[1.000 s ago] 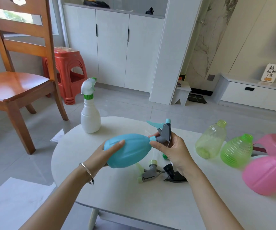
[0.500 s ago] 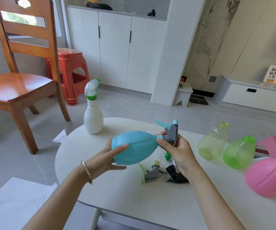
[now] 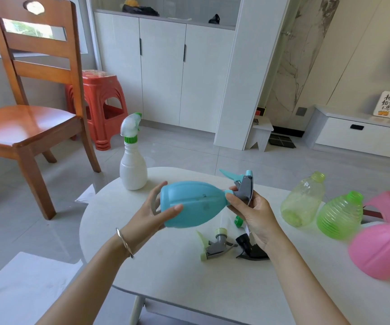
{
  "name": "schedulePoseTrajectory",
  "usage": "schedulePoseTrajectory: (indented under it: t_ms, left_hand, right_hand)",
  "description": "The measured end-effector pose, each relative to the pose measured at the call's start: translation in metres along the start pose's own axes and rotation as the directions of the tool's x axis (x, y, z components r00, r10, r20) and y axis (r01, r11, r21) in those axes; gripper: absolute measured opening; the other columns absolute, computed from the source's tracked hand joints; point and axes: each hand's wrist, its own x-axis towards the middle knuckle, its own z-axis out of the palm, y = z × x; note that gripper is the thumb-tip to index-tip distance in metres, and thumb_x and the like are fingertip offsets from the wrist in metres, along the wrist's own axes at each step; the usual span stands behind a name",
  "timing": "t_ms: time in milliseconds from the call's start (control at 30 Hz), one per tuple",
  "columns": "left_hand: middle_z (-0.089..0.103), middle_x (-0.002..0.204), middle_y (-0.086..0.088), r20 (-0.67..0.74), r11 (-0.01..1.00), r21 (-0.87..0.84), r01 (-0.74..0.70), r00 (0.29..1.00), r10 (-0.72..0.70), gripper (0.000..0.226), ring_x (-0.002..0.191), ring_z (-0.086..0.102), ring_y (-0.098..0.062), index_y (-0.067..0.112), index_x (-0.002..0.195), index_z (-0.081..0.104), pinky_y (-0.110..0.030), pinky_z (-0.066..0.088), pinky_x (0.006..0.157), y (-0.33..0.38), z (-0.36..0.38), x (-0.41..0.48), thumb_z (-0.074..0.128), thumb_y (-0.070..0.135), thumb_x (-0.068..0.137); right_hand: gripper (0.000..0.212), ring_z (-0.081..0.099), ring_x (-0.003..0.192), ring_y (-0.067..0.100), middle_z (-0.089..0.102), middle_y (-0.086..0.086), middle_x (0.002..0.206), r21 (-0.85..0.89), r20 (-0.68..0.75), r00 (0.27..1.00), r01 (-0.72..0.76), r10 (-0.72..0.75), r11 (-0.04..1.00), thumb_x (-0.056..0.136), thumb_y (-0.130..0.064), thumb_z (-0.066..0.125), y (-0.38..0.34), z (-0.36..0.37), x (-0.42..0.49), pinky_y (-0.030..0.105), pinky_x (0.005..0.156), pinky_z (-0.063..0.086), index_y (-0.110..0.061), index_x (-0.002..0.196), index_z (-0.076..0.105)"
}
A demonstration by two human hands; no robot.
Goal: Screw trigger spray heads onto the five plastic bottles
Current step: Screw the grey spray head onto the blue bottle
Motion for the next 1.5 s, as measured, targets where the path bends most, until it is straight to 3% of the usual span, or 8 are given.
schedulePoseTrajectory:
  t_ms: [67, 200, 467, 667, 833, 1100, 1333, 1500]
  left_hand:
    - [0.062, 0.129, -0.005, 0.04, 0.998, -0.051, -0.019, 0.999, 0.022, 0.064, 0.117, 0.06, -0.021, 0.022, 0.13, 0.053, -0.03, 0.054, 0.091, 0.002, 0.0, -0.001, 0.074, 0.036, 0.071]
    - [0.07, 0.117, 0.001, 0.055, 0.97, -0.16, 0.181, 0.983, -0.175, 0.055, 0.106, 0.067, -0.022, 0.036, 0.117, 0.061, -0.038, 0.059, 0.074, 0.001, 0.001, -0.004, 0.064, 0.062, 0.068]
    - [0.063, 0.123, -0.003, -0.033, 0.997, -0.065, -0.04, 0.999, 0.038, 0.081, 0.111, 0.063, -0.022, 0.03, 0.128, 0.047, -0.037, 0.056, 0.086, 0.007, -0.007, -0.005, 0.083, 0.027, 0.055]
    - [0.073, 0.11, 0.001, -0.059, 0.966, -0.207, 0.153, 0.984, -0.168, 0.05, 0.099, 0.07, -0.019, 0.034, 0.113, 0.062, -0.037, 0.06, 0.072, 0.0, 0.0, -0.003, 0.07, 0.054, 0.067]
    - [0.076, 0.102, 0.001, -0.018, 0.939, -0.237, 0.25, 0.965, -0.261, 0.036, 0.092, 0.072, -0.017, 0.044, 0.089, 0.074, -0.039, 0.058, 0.066, -0.005, 0.0, -0.001, 0.07, 0.064, 0.059]
    - [0.069, 0.116, -0.002, -0.141, 0.986, -0.166, 0.016, 0.989, -0.04, 0.073, 0.099, 0.07, -0.021, 0.032, 0.12, 0.056, -0.036, 0.059, 0.068, 0.0, 0.006, -0.003, 0.076, 0.055, 0.054]
    - [0.071, 0.099, 0.013, -0.23, 0.974, 0.073, -0.216, 0.946, 0.228, 0.063, 0.091, 0.068, -0.003, 0.032, 0.111, 0.054, -0.02, 0.055, 0.065, 0.009, 0.004, -0.009, 0.075, 0.05, 0.054]
    - [0.071, 0.1, 0.014, -0.241, 0.976, 0.048, -0.212, 0.946, 0.217, 0.064, 0.093, 0.068, -0.006, 0.034, 0.111, 0.053, -0.024, 0.057, 0.066, 0.013, -0.003, -0.01, 0.073, 0.053, 0.053]
  right_hand:
    - [0.031, 0.071, 0.092, 0.015, 0.074, 0.005, 0.092, 0.026, 0.007, 1.0, -0.009, 0.009, 1.0, 0.061, -0.019, 0.078, -0.001, 0.0, 0.001, 0.02, 0.078, 0.056, -0.012, 0.089, 0.067]
    - [0.032, 0.068, 0.102, 0.019, 0.071, 0.01, 0.107, -0.07, 0.02, 1.0, 0.003, -0.001, 0.998, 0.063, -0.019, 0.078, 0.0, 0.005, 0.0, 0.025, 0.088, 0.054, -0.014, 0.092, 0.067]
    - [0.036, 0.07, 0.093, 0.012, 0.077, 0.001, 0.093, -0.032, 0.042, 0.999, -0.02, 0.022, 0.999, 0.065, -0.019, 0.076, -0.001, 0.013, -0.002, 0.018, 0.078, 0.055, -0.012, 0.098, 0.063]
    - [0.051, 0.062, 0.115, 0.019, 0.068, 0.011, 0.12, -0.01, 0.056, 0.998, -0.012, 0.012, 1.0, 0.061, -0.025, 0.078, 0.001, 0.024, -0.004, 0.033, 0.102, 0.044, -0.014, 0.109, 0.064]
    - [0.036, 0.064, 0.111, 0.014, 0.072, 0.004, 0.112, 0.131, 0.113, 0.993, -0.03, 0.015, 0.991, 0.073, -0.025, 0.07, 0.002, 0.035, -0.003, 0.022, 0.095, 0.049, -0.012, 0.106, 0.068]
    - [0.013, 0.067, 0.089, 0.004, 0.074, -0.005, 0.091, 0.159, -0.058, 0.998, -0.021, 0.031, 0.987, 0.084, -0.016, 0.062, 0.007, 0.052, -0.004, 0.022, 0.094, 0.05, -0.012, 0.092, 0.07]
    - [0.018, 0.057, 0.116, 0.02, 0.067, 0.011, 0.116, 0.238, -0.079, 0.996, -0.009, 0.028, 0.971, 0.088, -0.016, 0.058, 0.004, 0.066, -0.006, 0.031, 0.109, 0.037, -0.007, 0.1, 0.068]
    - [0.022, 0.058, 0.12, 0.017, 0.069, 0.006, 0.118, 0.169, -0.084, 0.995, -0.039, 0.054, 0.985, 0.078, -0.028, 0.066, 0.005, 0.075, -0.005, 0.032, 0.107, 0.041, -0.017, 0.095, 0.072]
